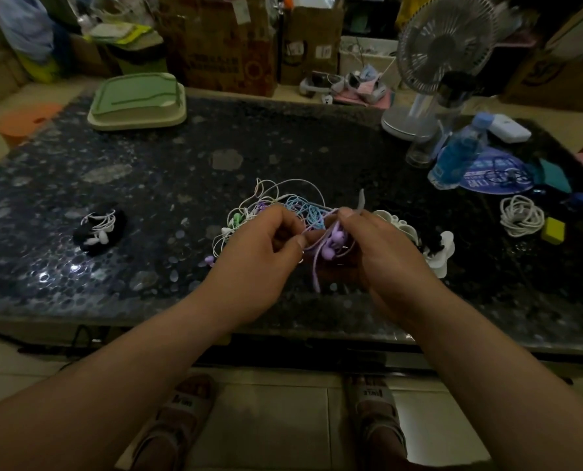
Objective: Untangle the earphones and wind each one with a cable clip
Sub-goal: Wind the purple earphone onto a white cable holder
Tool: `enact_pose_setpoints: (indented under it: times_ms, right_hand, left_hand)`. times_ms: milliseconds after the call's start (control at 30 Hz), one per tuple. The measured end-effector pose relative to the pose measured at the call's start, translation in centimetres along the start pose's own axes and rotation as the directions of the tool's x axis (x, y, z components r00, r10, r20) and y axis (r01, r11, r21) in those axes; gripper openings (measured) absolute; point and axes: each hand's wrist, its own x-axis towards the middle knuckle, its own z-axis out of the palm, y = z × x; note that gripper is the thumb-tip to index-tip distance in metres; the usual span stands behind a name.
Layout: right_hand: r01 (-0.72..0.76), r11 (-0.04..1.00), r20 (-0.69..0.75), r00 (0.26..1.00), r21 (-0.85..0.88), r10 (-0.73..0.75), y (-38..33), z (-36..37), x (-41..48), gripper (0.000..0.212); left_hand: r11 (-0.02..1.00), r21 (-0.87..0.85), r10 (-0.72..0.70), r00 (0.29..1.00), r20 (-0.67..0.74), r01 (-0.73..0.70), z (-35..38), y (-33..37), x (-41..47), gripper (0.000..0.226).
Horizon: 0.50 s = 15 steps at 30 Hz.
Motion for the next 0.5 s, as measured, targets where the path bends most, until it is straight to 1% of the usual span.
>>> enact_pose_setpoints:
  times_ms: [100, 133, 200, 267, 367, 433, 500]
  right_hand:
    - [0.015, 0.998, 0.015, 1.0, -0.067, -0.014, -0.24, -0.13, -0.16, 0.041]
    - [0.021, 0.998, 0.034, 0.999, -0.055, -0.019, -0.39, -0.07, -0.26, 0.043]
    - [0.013, 1.0, 0.064, 0.998, 0.026, -0.015, -0.6, -0.06, -0.31, 0.042]
    - [-0.018, 0.994, 0.058, 0.998, 0.109, 0.012, -0.81, -0.11, -0.42, 0.038]
    - [-0.043, 0.994, 0.056, 0.998, 0.096, 0.038, -0.71, -0.25, -0.39, 0.04]
    - [-0.062, 0.994, 0.027, 0.998, 0.087, 0.06, -0.78, -0.28, -0.45, 0.04]
    - [-0.068, 0.991, -0.01, 0.998, 0.115, 0.07, -0.81, -0.13, -0.49, 0.038]
  left_hand:
    - [0.995, 0.084, 0.053, 0.997, 0.052, -0.058, 0.07, 0.05, -0.01, 0.016]
    - [0.992, 0.099, 0.072, 0.995, 0.071, -0.079, 0.05, -0.01, 0.03, 0.018]
    - [0.99, 0.088, 0.096, 0.99, 0.107, -0.106, -0.09, 0.01, 0.11, 0.018]
    - [0.987, 0.09, 0.116, 0.982, 0.147, -0.13, -0.32, 0.19, 0.05, 0.015]
    - [0.985, 0.095, 0.121, 0.969, 0.216, -0.144, -0.68, 0.59, -0.19, 0.013]
    - [0.985, 0.094, 0.121, 0.967, 0.224, -0.145, -0.76, 0.68, -0.27, 0.011]
    - [0.981, 0.098, 0.149, 0.973, 0.178, -0.168, -0.63, 0.74, -0.32, 0.009]
